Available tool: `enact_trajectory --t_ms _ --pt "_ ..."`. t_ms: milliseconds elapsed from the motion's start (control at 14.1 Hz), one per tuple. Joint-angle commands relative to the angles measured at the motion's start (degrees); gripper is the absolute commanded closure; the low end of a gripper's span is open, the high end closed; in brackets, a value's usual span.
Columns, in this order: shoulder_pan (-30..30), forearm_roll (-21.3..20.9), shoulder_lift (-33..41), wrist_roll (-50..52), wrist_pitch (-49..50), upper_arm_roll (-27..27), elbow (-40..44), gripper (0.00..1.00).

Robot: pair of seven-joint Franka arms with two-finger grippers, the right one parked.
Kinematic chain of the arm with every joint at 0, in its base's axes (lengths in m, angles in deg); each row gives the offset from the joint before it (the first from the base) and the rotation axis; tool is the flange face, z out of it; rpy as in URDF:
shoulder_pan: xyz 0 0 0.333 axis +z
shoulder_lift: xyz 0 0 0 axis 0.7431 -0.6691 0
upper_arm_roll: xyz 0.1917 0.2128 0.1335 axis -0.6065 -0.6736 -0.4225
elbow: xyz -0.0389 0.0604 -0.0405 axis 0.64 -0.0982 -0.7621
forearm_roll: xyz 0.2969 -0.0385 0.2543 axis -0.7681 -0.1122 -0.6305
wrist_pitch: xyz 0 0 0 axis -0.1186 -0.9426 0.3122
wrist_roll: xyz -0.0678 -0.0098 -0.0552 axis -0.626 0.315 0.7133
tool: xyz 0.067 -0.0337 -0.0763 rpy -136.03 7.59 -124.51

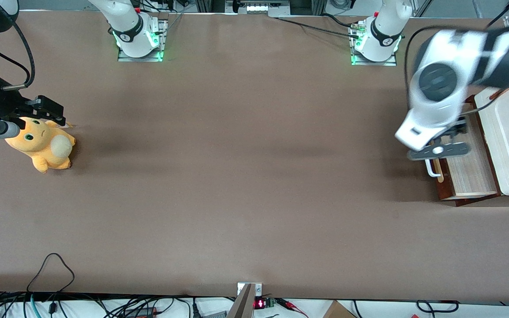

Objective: Open lower drawer with left arm only

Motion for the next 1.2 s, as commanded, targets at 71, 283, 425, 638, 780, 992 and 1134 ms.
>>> enact_trajectory --t_ms 71,283,425,638,780,992,1134 --pt "1.78 16.25 6.36 -13.23 0.61 -6.71 0.44 0.0" --pt "1.95 18.31 9.01 -15.63 4.04 -8.04 1.06 0.0" --pt "2.13 18.92 9.45 -15.81 4.31 -8.04 2.37 0.0" --pt "2.13 19.01 9.28 -15.99 4.92 -7.96 3.61 0.0" --pt "2.13 19.01 8.84 -15.9 4.92 -7.96 4.13 0.0" --pt "2.04 18.58 8.84 -15.81 4.92 -7.78 4.4 0.0" --pt "2.04 18.66 8.84 -15.9 4.92 -7.78 4.4 0.0"
